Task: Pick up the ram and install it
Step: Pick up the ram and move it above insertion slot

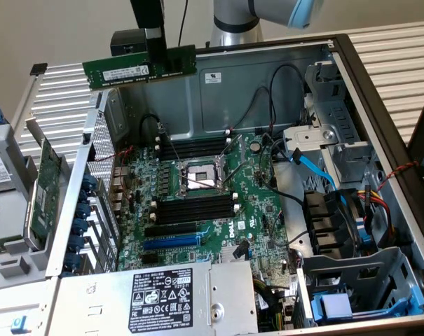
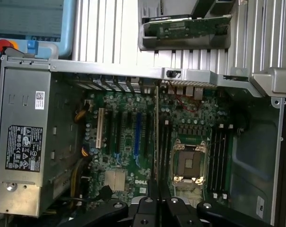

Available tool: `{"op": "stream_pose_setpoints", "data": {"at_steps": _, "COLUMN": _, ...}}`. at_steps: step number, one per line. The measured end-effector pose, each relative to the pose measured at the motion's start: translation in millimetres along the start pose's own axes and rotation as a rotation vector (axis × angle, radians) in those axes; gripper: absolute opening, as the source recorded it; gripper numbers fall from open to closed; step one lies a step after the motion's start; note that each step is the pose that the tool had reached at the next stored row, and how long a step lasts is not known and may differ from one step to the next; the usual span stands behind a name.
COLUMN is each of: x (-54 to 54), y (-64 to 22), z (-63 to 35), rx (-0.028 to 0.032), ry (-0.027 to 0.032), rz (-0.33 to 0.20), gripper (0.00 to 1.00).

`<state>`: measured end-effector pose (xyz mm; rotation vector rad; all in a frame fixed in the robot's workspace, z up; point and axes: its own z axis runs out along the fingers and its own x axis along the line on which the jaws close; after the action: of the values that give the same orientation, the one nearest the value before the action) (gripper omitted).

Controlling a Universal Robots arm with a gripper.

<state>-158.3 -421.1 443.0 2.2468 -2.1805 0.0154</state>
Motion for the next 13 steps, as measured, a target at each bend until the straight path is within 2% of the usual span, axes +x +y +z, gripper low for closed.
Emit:
{"op": "stream_pose_setpoints", "data": {"at_steps": 7, "x": -2.4, "y": -5.8, "z": 0.7, "rx": 0.0059, "ry": -0.0009, "rz": 0.015, "gripper": 0.13}}
{"op": "stream_pose_setpoints", "data": {"at_steps": 13, "x": -9.5, "y": -12.1, "z": 3.2, "rx": 0.0066, "ry": -0.0014, "rz": 0.016, "gripper": 0.13}}
